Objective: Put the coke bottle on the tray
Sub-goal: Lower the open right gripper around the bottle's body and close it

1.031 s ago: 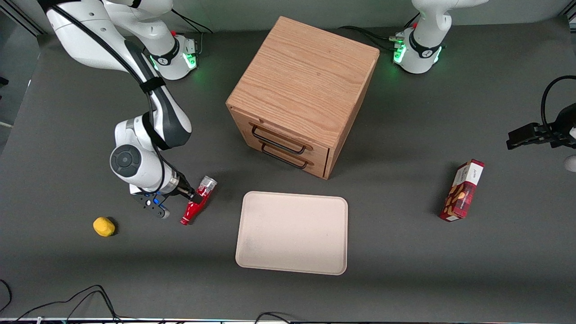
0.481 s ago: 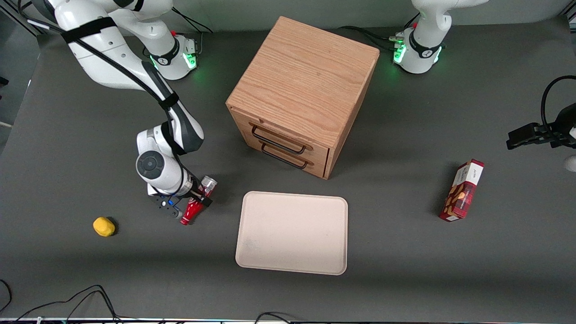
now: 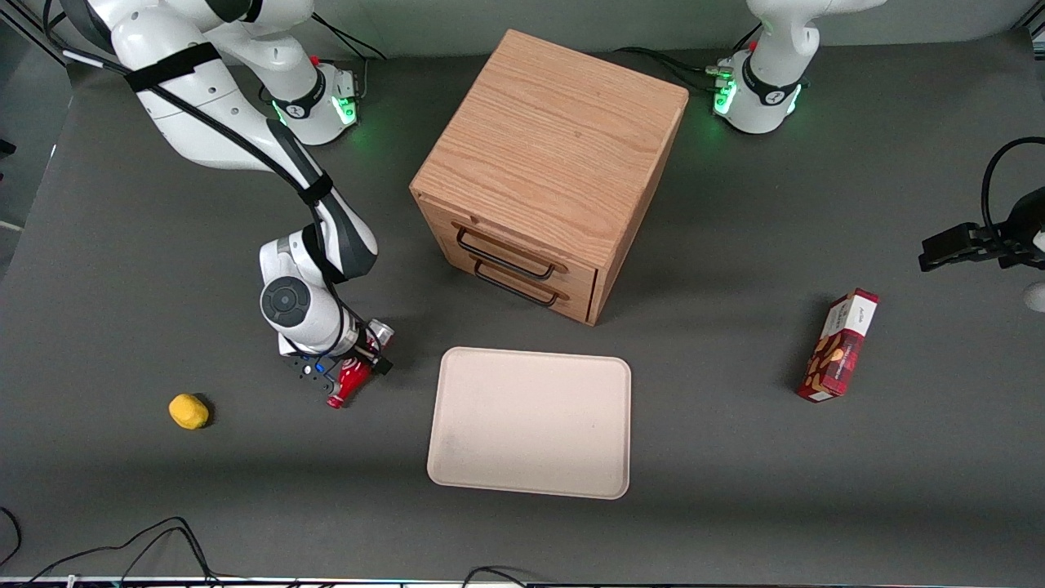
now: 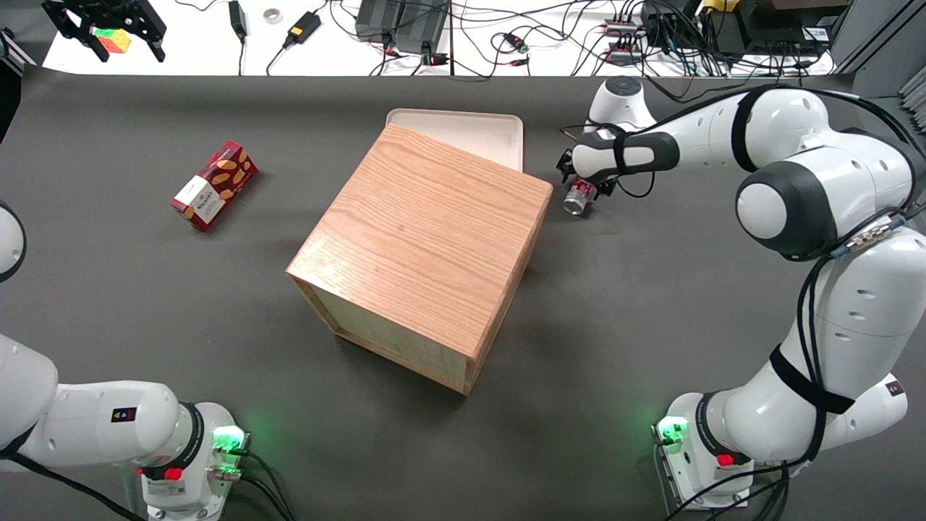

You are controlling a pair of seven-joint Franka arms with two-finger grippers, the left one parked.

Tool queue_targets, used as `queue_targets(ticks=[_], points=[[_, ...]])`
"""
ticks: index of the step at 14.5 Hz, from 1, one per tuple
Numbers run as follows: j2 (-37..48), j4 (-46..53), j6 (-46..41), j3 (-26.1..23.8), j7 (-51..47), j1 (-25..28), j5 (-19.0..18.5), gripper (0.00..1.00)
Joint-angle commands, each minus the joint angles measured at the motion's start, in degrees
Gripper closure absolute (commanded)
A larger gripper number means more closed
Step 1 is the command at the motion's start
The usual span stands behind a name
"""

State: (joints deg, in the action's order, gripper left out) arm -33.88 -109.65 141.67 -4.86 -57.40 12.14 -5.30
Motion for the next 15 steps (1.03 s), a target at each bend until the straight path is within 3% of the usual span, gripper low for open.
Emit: queue_targets(ticks=[1,2,3,15], points=[[-0.14,0.31,0.62,0.03,-1.93,0.25,-1.46,0.00],[-0.14,0.31,0.62,0.03,-2.02,0.25,-1.55,0.30],[-0.14,0.23,0.62,0.11,-2.19,0.25,-1.73,0.99],[1.52,0.31,-0.07,0.03,-2.28,-0.27,-1.73,1.00]])
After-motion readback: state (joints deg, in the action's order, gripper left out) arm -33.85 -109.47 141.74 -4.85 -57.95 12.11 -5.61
